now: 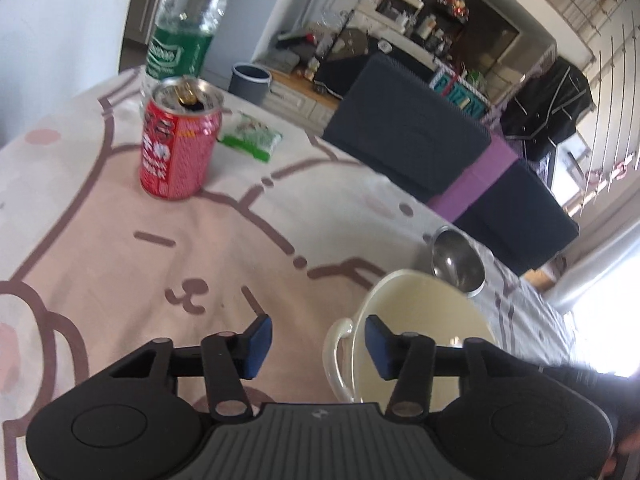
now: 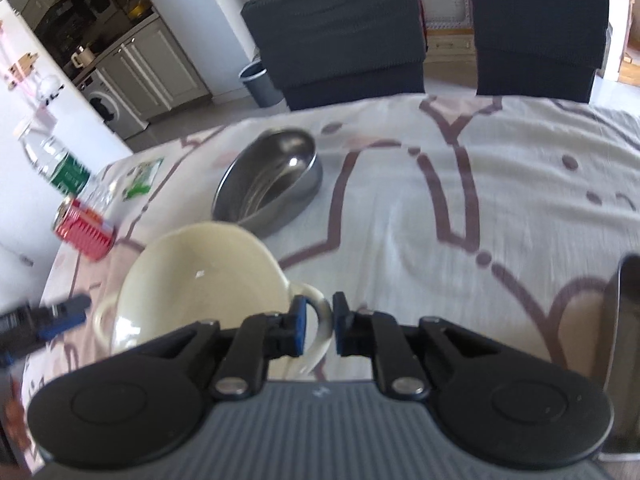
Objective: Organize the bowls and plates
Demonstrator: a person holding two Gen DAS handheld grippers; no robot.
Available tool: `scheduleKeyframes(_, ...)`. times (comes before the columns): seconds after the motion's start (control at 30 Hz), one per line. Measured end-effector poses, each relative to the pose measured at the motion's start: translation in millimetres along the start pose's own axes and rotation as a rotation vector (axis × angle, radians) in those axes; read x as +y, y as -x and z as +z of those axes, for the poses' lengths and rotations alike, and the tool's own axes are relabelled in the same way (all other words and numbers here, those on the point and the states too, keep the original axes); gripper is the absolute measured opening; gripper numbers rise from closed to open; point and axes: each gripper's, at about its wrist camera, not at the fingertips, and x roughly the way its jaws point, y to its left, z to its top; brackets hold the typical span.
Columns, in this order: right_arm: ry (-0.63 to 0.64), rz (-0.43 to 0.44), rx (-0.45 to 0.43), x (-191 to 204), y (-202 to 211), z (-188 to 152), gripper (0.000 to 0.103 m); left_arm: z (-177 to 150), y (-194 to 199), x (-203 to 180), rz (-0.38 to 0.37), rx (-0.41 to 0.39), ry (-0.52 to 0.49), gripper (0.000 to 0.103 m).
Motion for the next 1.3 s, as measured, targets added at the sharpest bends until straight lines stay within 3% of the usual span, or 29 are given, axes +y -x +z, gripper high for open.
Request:
scheduleKeyframes(0.1, -0.073, 0.022, -0.056, -8.7, 2.2, 8.7, 0.01, -2.5, -8.1, -1.5, -0.009, 0.034, -0.018, 0.045)
scheduleKeyframes(0.17, -0.11, 0.101, -0.075, -17.4, 6.2, 12.0, 0.016, -4.1, -13.5, -3.3, -0.007, 0.053, -0.03, 0.038)
scheduleKeyframes(0.2, -0.115, 0.122, -0.059, -20.0, 6.4, 13.4, 0.023, -4.6, -16.4, -3.6, -0.008, 0.061, -0.034, 0.035)
scheduleKeyframes(0.27, -0.084, 0.104, -0.052, -20.3, 5.2, 13.0, 0.056, -5.5, -19.6, -4.4, -0.019, 0.074, -0.036, 0.032)
scheduleKeyframes(0.33, -0.014, 0.068, -0.053, -16.0, 2.6, 11.6, 0.061, -6.0, -21.4, -5.7, -0.023, 0.081, -0.041, 0.029)
scheduleKeyframes(0.47, 0.037, 0.085, 0.0, -7.7, -11.8, 7.6, 0.061, -6.9, -26.6, -6.2, -0.024, 0.096, -0.04, 0.029)
scheduleKeyframes(0.63, 0.112, 0.042, 0.021, 5.6, -24.9, 2.8, 0.06, -6.3, -35.2, -5.3, -0.033, 0.112, -0.026, 0.027)
scheduleKeyframes(0.73, 0.099, 0.035, 0.038, 6.8, -29.1, 5.8, 0.036, -6.1, -37.4, -5.7, -0.047, 0.114, -0.024, 0.022)
scheduleKeyframes(1.3, 0.069, 0.034, 0.066, 6.3, -23.8, 0.0, 0.035, -5.9, -26.8, -9.5, -0.05, 0.076, -0.053, 0.018)
